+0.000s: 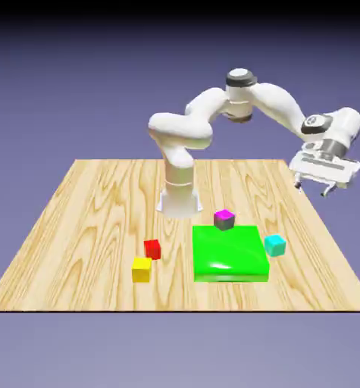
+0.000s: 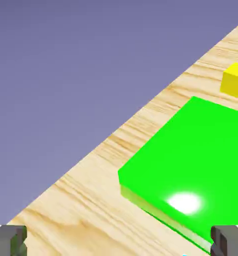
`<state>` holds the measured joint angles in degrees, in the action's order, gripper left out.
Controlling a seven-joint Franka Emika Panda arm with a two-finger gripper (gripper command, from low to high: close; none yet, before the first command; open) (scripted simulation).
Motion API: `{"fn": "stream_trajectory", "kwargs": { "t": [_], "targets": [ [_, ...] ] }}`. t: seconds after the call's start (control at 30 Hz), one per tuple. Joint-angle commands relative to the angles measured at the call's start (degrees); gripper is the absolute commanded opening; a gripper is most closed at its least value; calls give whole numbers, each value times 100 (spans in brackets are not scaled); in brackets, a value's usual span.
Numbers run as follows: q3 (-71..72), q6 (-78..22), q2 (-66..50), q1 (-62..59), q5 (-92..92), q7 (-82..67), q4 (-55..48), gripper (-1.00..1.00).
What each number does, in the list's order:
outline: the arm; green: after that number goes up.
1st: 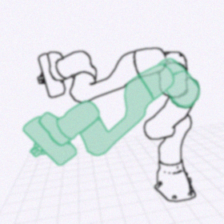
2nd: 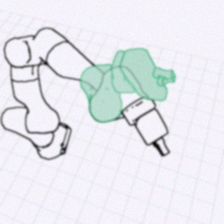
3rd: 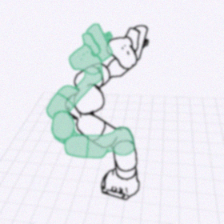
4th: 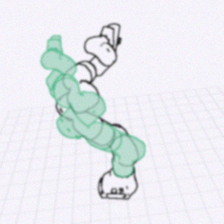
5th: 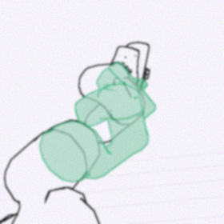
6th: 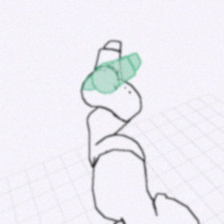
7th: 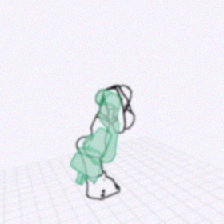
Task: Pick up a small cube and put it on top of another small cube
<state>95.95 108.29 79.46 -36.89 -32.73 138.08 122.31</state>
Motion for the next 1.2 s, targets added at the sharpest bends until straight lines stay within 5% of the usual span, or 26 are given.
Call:
{"fn": "stream_trajectory", "kwargs": {
  "t": [0.0,0.17,0.3,0.33,0.47,0.87,1.07,1.1,1.17],
  "targets": [
    [208,-142,101,-81,-71,207,-84,0],
    [1194,-818,583,-468,-407,1190,-482,0],
    [1741,-149,836,-572,-864,1130,-109,0],
    [1741,-148,837,-572,-864,1130,-109,-100],
    [1153,-895,576,-493,-403,1209,-447,-100],
    [-450,-3848,324,-1487,-231,1924,917,-100],
    [261,-2746,-539,-1219,-351,2551,1798,-100],
    [261,-2746,-540,-1219,-352,2551,1798,100],
    [100,-2994,-345,-1279,-324,2410,1599,100]
  ]
}}
